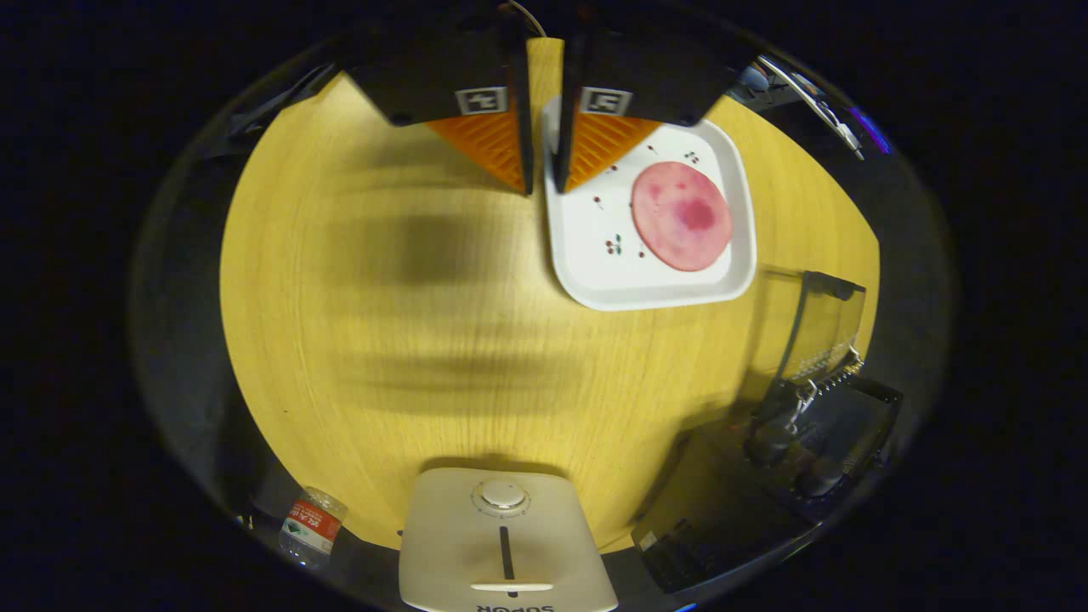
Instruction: Open the toaster oven, put the food inside, and close the toaster oven door.
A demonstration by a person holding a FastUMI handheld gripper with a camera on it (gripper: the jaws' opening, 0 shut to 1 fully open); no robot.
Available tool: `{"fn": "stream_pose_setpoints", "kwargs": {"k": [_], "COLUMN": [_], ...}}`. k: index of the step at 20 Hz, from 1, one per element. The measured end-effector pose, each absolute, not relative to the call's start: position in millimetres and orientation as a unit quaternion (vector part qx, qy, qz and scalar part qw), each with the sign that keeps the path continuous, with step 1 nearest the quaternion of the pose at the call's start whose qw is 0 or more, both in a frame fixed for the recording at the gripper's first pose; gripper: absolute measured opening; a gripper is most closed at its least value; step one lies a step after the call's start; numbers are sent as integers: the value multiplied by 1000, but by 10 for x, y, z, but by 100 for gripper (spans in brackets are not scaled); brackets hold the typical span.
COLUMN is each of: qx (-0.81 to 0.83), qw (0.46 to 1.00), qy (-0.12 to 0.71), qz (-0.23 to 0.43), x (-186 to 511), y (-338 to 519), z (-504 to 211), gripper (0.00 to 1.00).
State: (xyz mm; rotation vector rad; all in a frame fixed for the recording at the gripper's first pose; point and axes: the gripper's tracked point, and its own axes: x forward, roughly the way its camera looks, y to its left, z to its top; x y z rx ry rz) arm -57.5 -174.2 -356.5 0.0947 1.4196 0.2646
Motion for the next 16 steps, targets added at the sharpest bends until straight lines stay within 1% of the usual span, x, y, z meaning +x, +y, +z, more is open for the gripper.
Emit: {"fn": "stream_pose_setpoints", "kwargs": {"k": [1,3,5,6,10,16], "qx": [46,54,65,74,107,177], "qw": [744,741,738,737,725,716], "qy": [655,658,656,655,659,653], "qz": [122,125,143,149,167,169], "x": [-571,-583,-608,-597,-604,-667], "y": [-1753,-1737,-1723,-1745,-1733,-1700], "z": [-3581,-3556,-3556,-3527,-3521,-3505], "gripper": [7,7,7,3,2,1]}}
